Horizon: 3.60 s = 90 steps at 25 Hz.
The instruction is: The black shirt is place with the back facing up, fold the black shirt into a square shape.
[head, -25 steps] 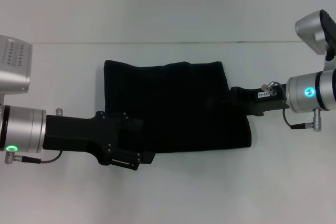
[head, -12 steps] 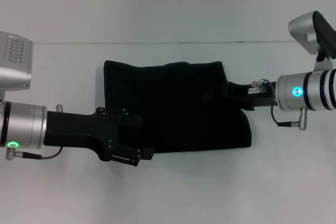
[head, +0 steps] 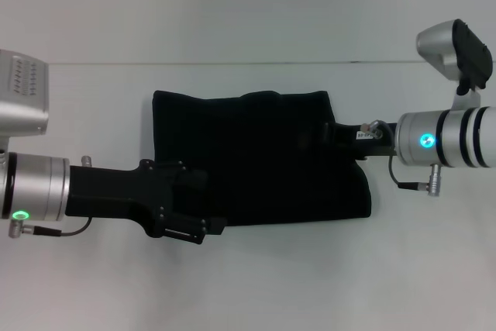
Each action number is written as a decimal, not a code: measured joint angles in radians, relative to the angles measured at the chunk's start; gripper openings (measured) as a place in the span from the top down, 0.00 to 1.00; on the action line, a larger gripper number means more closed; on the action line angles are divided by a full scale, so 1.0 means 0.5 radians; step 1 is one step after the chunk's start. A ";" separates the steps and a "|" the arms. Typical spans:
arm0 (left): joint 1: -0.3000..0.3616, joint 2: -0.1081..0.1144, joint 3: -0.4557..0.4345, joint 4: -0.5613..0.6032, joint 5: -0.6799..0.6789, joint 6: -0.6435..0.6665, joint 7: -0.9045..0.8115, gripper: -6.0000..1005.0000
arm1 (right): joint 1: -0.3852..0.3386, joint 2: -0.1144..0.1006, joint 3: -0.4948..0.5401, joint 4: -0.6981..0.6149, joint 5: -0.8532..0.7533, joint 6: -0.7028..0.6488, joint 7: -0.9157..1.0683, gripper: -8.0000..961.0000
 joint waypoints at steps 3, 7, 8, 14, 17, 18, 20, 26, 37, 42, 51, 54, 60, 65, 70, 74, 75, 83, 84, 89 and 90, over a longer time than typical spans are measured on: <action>0.000 -0.003 0.000 -0.001 0.000 -0.012 0.000 0.06 | -0.004 0.022 0.000 -0.007 0.029 0.026 -0.098 0.94; 0.004 -0.006 -0.016 -0.001 -0.014 -0.010 -0.014 0.06 | -0.017 0.027 0.000 -0.045 0.074 0.021 -0.228 0.95; 0.004 -0.006 -0.026 0.000 -0.020 -0.007 -0.015 0.06 | -0.026 0.025 0.000 -0.061 0.084 0.014 -0.249 0.95; 0.005 -0.013 -0.077 0.000 -0.024 0.005 -0.017 0.07 | -0.132 0.015 0.000 -0.273 0.117 -0.125 -0.289 0.95; 0.007 -0.019 -0.106 0.000 -0.026 0.006 -0.019 0.07 | -0.161 -0.007 0.000 -0.337 0.127 -0.177 -0.296 0.95; 0.009 -0.023 -0.117 -0.001 -0.027 0.006 -0.021 0.07 | -0.164 -0.020 -0.001 -0.345 0.128 -0.187 -0.296 0.95; 0.011 -0.031 -0.129 -0.001 -0.028 0.008 -0.034 0.07 | -0.165 -0.050 -0.004 -0.351 0.128 -0.194 -0.297 0.95; 0.014 -0.042 -0.140 -0.001 -0.055 0.002 -0.071 0.07 | -0.158 -0.108 -0.006 -0.376 0.128 -0.249 -0.297 0.95; 0.009 -0.065 -0.142 -0.001 -0.072 -0.015 -0.077 0.07 | -0.167 -0.141 -0.020 -0.417 0.080 -0.342 -0.280 0.95; 0.010 -0.074 -0.142 -0.008 -0.074 -0.043 -0.079 0.07 | -0.199 -0.128 -0.022 -0.392 -0.042 -0.270 -0.275 0.95; -0.001 -0.077 -0.141 -0.048 -0.074 -0.069 -0.115 0.07 | -0.242 -0.088 -0.020 -0.302 -0.172 -0.012 -0.273 0.93; -0.005 -0.077 -0.140 -0.051 -0.074 -0.089 -0.125 0.07 | -0.236 -0.088 -0.021 -0.286 -0.173 -0.005 -0.309 0.91; -0.034 -0.078 -0.139 -0.051 -0.074 -0.244 -0.192 0.07 | -0.244 -0.100 0.001 -0.366 -0.163 -0.010 -0.329 0.85; -0.078 -0.080 -0.139 -0.050 -0.081 -0.356 -0.242 0.07 | -0.232 -0.168 0.035 -0.432 -0.160 -0.034 -0.194 0.74; -0.099 -0.088 -0.140 -0.050 -0.143 -0.467 -0.285 0.07 | -0.116 -0.257 0.009 -0.308 -0.178 -0.047 0.087 0.53; -0.118 -0.089 -0.143 -0.051 -0.157 -0.532 -0.298 0.07 | -0.023 -0.291 0.001 -0.161 -0.181 -0.043 0.192 0.30; -0.120 -0.089 -0.143 -0.051 -0.163 -0.539 -0.301 0.07 | -0.005 -0.286 -0.001 -0.138 -0.181 -0.027 0.202 0.26; -0.115 -0.083 -0.142 -0.051 -0.246 -0.563 -0.308 0.07 | 0.079 -0.152 -0.012 -0.087 -0.180 0.253 0.214 0.19; -0.108 -0.080 -0.142 -0.052 -0.264 -0.563 -0.309 0.07 | 0.090 -0.140 -0.012 -0.071 -0.179 0.284 0.215 0.19; -0.083 -0.073 -0.142 -0.053 -0.301 -0.554 -0.309 0.07 | 0.116 -0.103 -0.002 -0.031 -0.164 0.411 0.202 0.20; -0.080 -0.072 -0.142 -0.053 -0.304 -0.556 -0.310 0.07 | 0.114 -0.094 0.001 -0.039 -0.153 0.439 0.185 0.20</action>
